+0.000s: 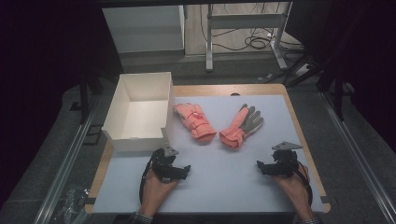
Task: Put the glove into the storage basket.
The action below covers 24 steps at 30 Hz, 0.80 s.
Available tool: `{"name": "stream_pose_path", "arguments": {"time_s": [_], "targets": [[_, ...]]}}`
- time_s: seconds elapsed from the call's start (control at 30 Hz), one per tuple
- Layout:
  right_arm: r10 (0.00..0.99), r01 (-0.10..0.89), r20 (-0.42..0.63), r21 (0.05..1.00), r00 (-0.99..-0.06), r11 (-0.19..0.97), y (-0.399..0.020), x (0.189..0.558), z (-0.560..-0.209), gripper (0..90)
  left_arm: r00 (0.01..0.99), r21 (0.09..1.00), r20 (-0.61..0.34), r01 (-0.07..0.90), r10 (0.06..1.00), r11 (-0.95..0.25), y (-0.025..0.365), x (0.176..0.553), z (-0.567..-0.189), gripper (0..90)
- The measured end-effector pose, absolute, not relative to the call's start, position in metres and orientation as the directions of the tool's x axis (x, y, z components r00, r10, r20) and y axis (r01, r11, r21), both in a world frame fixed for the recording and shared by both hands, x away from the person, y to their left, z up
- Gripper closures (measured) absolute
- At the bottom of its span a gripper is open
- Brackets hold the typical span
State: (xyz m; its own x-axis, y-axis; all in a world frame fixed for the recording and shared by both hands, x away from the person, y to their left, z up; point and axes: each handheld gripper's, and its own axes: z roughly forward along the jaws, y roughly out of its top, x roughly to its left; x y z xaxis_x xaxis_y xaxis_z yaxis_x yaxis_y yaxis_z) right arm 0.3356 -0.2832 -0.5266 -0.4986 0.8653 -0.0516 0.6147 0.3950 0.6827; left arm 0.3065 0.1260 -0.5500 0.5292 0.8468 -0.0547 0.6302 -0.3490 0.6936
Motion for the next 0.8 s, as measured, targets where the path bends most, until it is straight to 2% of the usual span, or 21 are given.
{"name": "stream_pose_path", "arguments": {"time_s": [0.33, 0.8], "targets": [[0.864, 0.593, -0.024, 0.718, -0.504, 0.366, -0.279, 0.347, -0.513, 8.1, 0.525, 0.694, -0.052, 0.63, 0.85, -0.347, 0.126, 0.306, -0.55, 2.9], [0.841, 0.561, -0.031, 0.732, -0.54, 0.387, -0.26, 0.377, -0.499, 10.4, 0.523, 0.695, -0.052, 0.631, 0.851, -0.345, 0.126, 0.306, -0.55, 2.9]]}}
